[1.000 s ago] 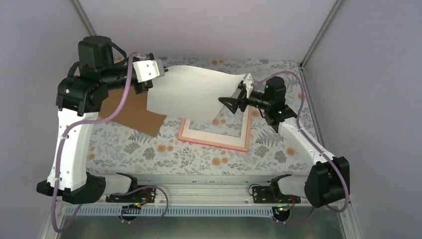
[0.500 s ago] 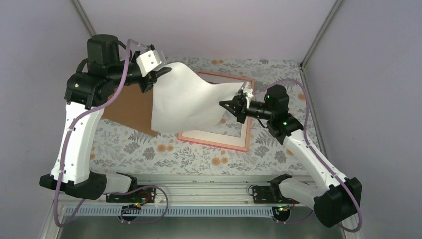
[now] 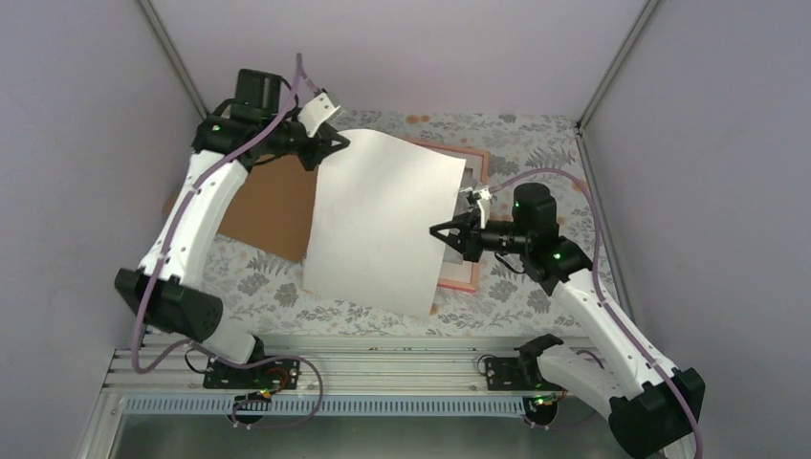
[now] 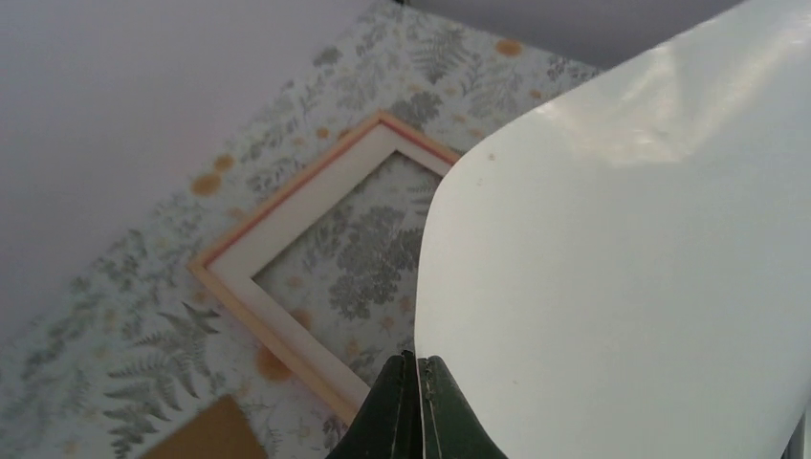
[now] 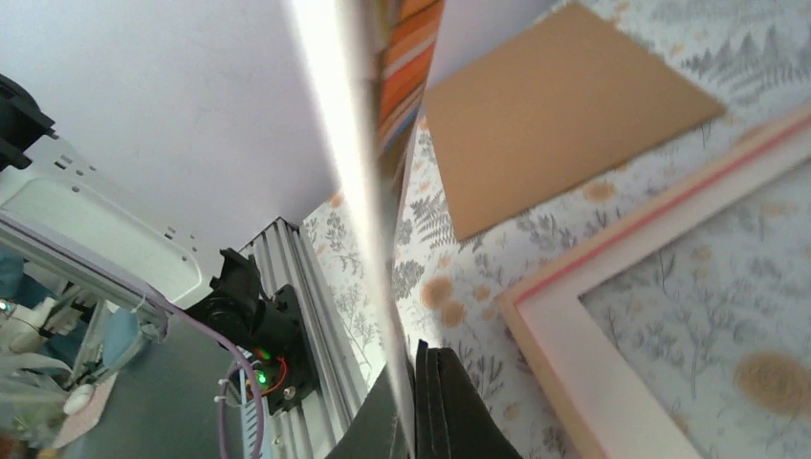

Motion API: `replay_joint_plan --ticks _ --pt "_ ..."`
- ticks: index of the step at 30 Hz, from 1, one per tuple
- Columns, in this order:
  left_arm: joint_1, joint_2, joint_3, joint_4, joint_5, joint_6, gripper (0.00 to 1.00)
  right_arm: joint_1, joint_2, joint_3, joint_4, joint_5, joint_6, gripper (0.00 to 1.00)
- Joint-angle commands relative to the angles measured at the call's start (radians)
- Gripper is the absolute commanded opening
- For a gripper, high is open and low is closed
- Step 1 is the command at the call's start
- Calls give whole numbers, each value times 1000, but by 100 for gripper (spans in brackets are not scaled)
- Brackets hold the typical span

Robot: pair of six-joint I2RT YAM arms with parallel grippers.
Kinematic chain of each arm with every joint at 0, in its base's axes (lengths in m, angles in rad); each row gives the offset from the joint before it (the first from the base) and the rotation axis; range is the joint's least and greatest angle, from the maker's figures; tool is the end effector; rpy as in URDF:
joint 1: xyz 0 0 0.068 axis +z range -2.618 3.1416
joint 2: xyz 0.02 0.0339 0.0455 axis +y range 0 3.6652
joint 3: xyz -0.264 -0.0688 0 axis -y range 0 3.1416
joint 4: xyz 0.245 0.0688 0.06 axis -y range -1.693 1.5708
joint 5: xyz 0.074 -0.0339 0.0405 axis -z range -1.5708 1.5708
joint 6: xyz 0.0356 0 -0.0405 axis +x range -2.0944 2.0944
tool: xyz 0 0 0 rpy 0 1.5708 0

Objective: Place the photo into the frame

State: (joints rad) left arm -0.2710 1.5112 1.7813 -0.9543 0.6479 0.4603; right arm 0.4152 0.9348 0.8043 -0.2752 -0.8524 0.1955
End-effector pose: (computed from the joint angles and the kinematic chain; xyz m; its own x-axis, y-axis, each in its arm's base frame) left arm 0.2869 -0.1020 0.4355 -0.2506 0.4372 -0.8637 0.8655 0.5010 0.0025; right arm 0.1753 0.1066 0.3150 -0.5288 -0.0934 -0.8436 -0.8112 0.3480 0.4700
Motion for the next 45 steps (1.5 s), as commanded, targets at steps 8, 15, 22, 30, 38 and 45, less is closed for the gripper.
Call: replay_joint_plan --ticks 8,15,22,30,38,45 --pt "-3 172 -139 269 -33 -90 19 -172 113 7 -93 270 19 3" --pt "10 324 26 252 -156 -43 84 -229 279 3 62 337 -5 3" --pt "17 205 -184 370 -237 -75 100 -238 409 51 163 366 29 3" --pt "33 95 -333 425 -298 -84 100 -238 537 168 201 288 -12 4" --pt "40 54 -389 440 -317 -88 100 -231 477 180 187 270 -73 4" --pt "41 74 -370 441 -309 -95 100 -218 465 183 257 259 -39 4"
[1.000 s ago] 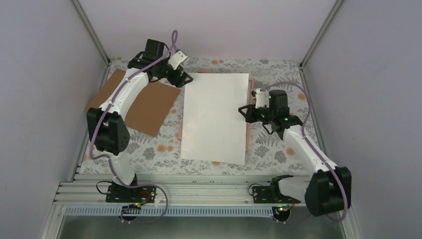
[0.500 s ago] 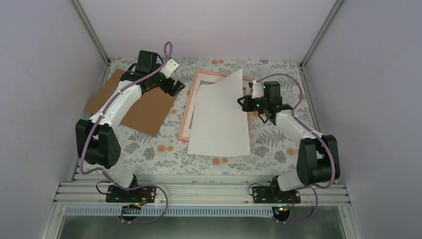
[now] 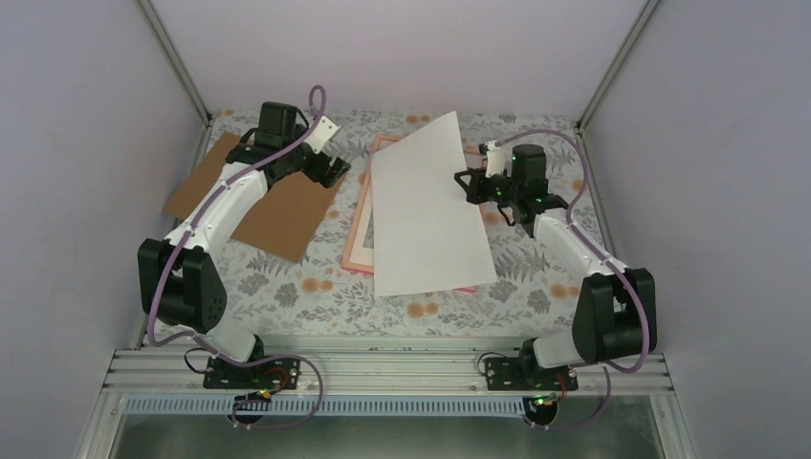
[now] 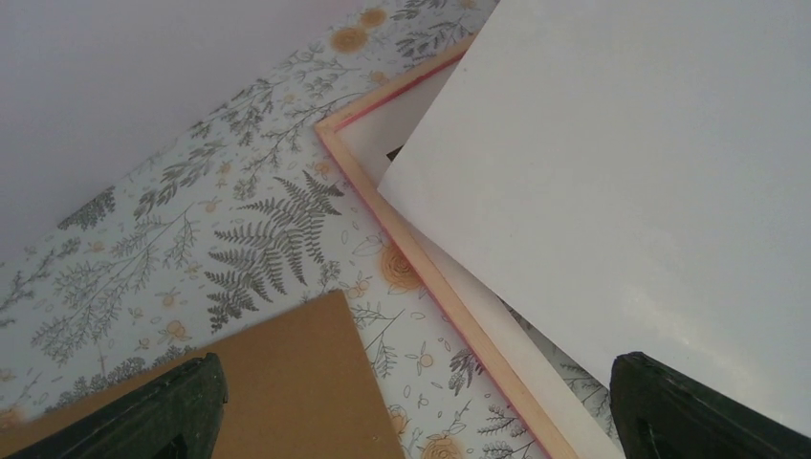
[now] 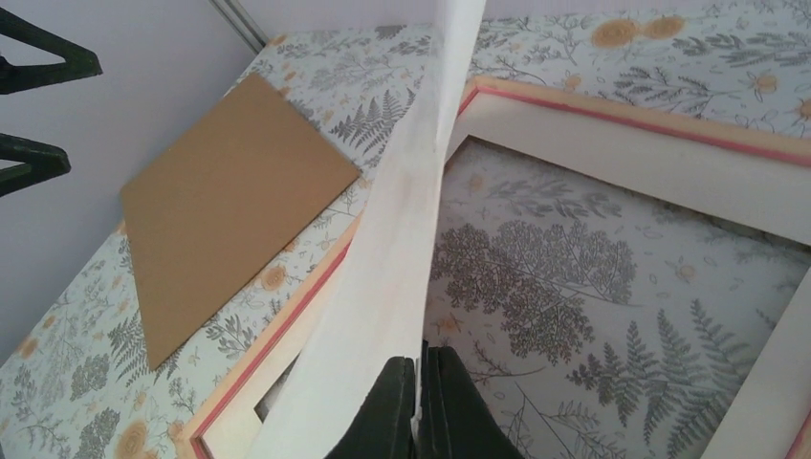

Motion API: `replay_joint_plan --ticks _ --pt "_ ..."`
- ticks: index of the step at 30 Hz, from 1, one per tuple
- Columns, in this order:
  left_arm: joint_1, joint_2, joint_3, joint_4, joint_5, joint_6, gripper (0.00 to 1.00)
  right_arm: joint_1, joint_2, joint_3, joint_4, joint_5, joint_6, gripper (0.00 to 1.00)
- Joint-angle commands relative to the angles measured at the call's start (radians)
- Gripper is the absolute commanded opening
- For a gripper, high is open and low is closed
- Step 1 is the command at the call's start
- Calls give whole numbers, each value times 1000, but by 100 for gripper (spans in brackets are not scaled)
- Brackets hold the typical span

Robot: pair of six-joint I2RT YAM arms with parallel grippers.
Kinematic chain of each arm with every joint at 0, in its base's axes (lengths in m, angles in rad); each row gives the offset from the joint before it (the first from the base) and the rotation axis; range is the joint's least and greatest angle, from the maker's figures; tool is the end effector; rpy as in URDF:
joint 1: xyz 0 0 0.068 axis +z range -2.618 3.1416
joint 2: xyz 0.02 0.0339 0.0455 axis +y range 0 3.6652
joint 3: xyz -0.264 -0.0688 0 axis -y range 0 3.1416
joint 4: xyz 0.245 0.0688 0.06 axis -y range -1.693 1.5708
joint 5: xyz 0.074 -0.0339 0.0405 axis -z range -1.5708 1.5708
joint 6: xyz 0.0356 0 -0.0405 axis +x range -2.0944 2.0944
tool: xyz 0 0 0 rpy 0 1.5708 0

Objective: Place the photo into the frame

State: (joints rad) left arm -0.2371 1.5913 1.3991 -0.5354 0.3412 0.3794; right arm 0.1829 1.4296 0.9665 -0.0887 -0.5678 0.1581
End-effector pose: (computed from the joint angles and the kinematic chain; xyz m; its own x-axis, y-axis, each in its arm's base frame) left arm 0.3449 -0.0956 0.3180 -0.4286 0.4626 -0.7761 0.6707 0.7385 0.0699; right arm 0.3086 0.0766 0.2646 -0.6041 0.0232 -0.7966 -0.5150 0.7514 0.4125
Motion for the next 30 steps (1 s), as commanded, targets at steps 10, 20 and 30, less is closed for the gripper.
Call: replay_joint_plan --ticks 10,20,30 --pt "8 31 51 26 -4 -40 100 35 76 26 253 50 243 4" --pt "27 8 -21 18 10 -41 100 30 226 99 330 85 463 3" --pt "132 158 -25 28 280 -280 99 8 345 130 302 149 537 3"
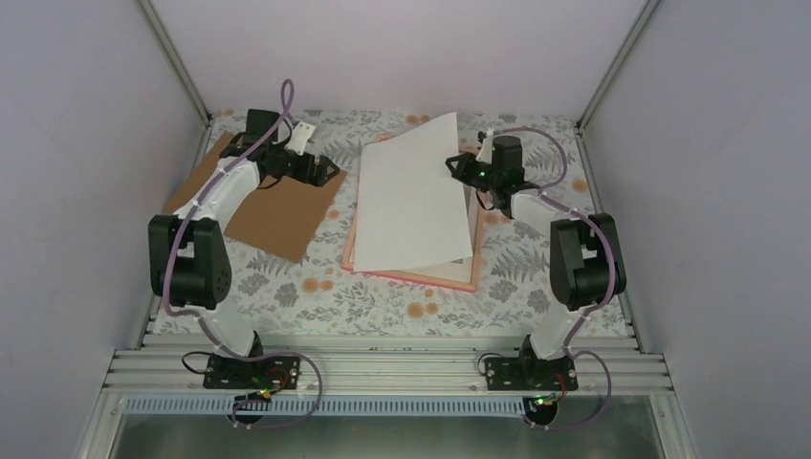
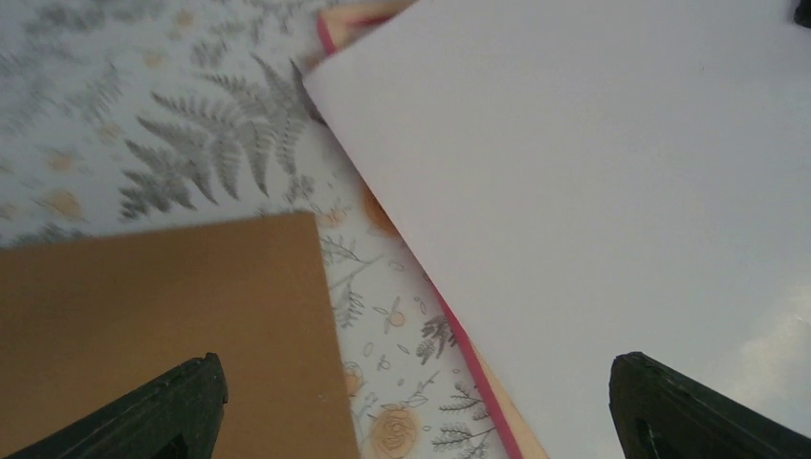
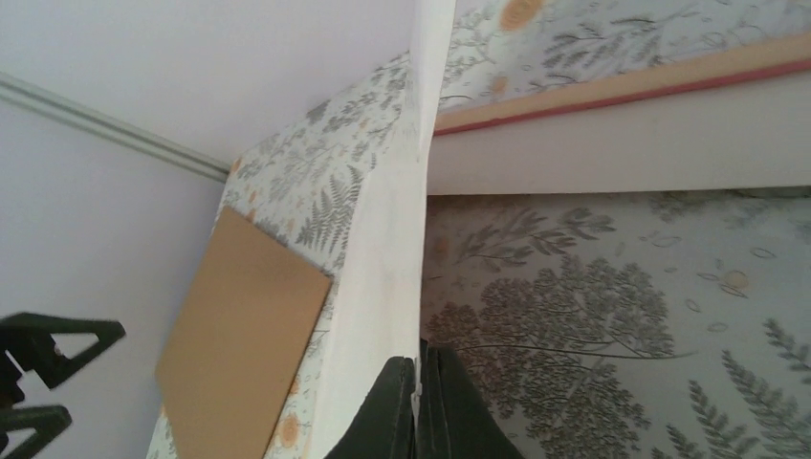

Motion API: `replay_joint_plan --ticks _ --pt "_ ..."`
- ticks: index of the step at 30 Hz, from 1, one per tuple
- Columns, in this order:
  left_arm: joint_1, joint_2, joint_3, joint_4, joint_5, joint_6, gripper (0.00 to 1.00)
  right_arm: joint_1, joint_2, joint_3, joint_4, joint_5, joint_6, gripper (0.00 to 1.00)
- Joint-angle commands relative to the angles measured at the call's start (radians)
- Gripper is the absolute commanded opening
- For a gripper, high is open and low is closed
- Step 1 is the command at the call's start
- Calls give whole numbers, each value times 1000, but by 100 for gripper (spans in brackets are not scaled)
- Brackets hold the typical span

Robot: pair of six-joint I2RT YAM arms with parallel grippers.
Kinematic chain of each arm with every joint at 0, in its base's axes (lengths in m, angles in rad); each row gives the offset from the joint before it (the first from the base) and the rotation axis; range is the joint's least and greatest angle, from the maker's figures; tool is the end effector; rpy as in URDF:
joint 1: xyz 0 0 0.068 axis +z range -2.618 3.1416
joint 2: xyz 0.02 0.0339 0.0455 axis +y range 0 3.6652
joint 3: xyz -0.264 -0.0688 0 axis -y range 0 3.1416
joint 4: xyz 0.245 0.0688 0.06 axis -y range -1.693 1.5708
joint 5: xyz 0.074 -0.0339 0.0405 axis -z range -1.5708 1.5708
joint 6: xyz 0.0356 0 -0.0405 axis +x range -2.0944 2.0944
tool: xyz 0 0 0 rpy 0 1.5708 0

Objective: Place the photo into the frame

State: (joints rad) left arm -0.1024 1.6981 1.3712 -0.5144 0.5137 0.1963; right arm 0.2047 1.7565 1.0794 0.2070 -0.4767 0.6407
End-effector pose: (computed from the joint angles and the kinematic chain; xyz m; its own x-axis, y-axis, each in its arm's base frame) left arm 0.3710 -0.0557 0.2752 -0.6465 0.2372 -0.7251 0.5515 0.8020 -0.2293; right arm 0.3800 0.0956 0.2184 -0.7029 0.3965 -0.5905 -0.2008 0.6858 0.6995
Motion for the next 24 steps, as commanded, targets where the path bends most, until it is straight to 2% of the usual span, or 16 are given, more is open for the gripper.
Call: replay_joint_plan --ticks 1,24 --pt "-2 56 5 11 105 -97 99 -18 17 13 0 67 65 3" --pt "-3 85 -24 33 76 -101 100 -22 20 -59 -177 291 312 3"
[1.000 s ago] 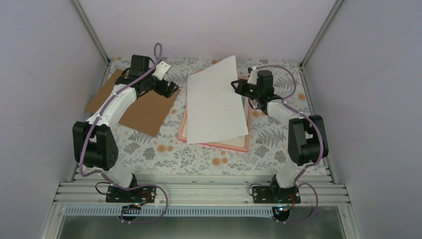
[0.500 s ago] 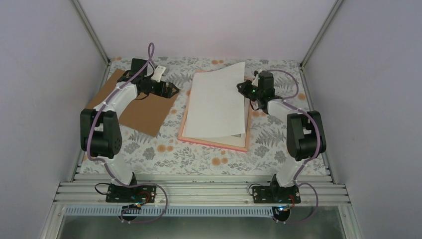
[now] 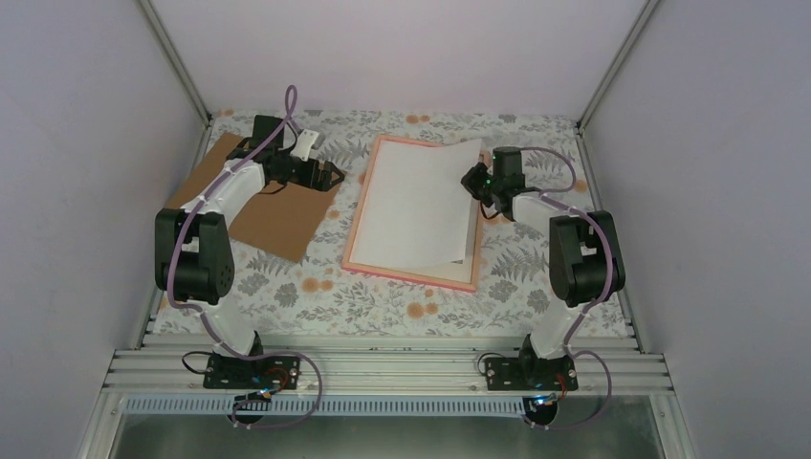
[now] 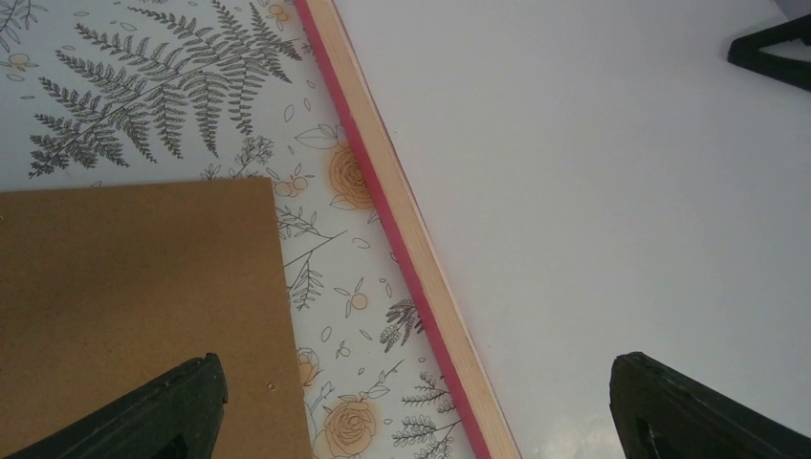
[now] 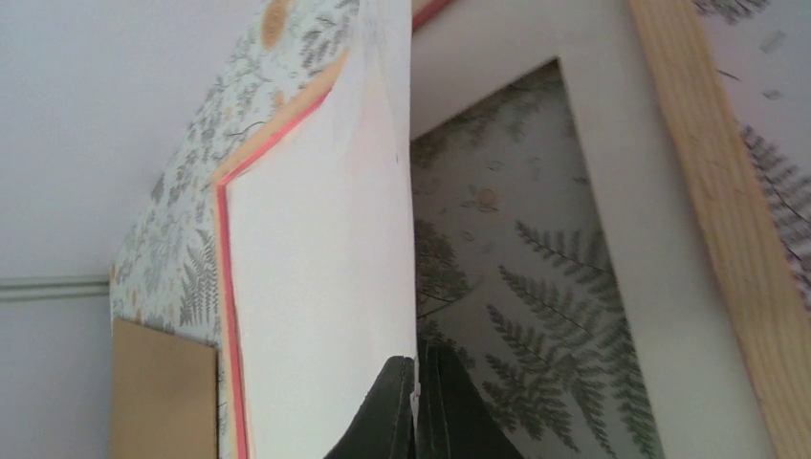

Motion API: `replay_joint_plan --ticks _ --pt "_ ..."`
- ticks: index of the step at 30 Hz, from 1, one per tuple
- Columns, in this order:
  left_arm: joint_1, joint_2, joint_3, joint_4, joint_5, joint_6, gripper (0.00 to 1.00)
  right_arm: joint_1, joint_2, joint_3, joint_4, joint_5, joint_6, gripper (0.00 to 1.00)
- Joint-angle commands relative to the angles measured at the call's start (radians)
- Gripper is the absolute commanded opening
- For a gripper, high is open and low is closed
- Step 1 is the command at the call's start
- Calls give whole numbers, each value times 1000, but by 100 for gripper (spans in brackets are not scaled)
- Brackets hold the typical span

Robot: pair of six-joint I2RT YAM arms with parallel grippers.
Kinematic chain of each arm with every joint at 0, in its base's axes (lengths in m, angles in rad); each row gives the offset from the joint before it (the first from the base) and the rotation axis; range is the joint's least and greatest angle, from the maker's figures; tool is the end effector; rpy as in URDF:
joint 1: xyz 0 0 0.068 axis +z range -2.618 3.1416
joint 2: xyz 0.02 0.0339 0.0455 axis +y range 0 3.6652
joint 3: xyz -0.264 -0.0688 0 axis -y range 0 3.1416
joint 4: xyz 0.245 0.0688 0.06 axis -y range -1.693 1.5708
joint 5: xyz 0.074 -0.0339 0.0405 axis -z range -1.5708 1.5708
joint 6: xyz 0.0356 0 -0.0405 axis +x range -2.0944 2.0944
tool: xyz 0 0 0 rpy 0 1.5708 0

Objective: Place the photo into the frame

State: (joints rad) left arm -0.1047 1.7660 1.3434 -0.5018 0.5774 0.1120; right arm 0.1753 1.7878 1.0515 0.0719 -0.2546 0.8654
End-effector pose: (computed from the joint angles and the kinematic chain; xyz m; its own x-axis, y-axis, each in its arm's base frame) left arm 0.3777 -0.0592 0.2438 -0.7426 0.1722 -0.6472 0.5007 0.7846 -0.3657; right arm 0.3766 0.0758 0.1844 -0.6708 0.6295 -0.3922 0.2262 0.6773 0.7001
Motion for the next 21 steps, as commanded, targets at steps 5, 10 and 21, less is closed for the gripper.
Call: replay_joint_plan --ticks 5,10,21 --pt "0 23 6 20 18 -15 100 33 -24 -50 -23 93 103 3" --pt "0 24 3 22 19 -16 100 40 -7 -44 0 92 108 3" --pt "0 13 -11 26 12 -10 100 50 50 16 53 91 38 3"
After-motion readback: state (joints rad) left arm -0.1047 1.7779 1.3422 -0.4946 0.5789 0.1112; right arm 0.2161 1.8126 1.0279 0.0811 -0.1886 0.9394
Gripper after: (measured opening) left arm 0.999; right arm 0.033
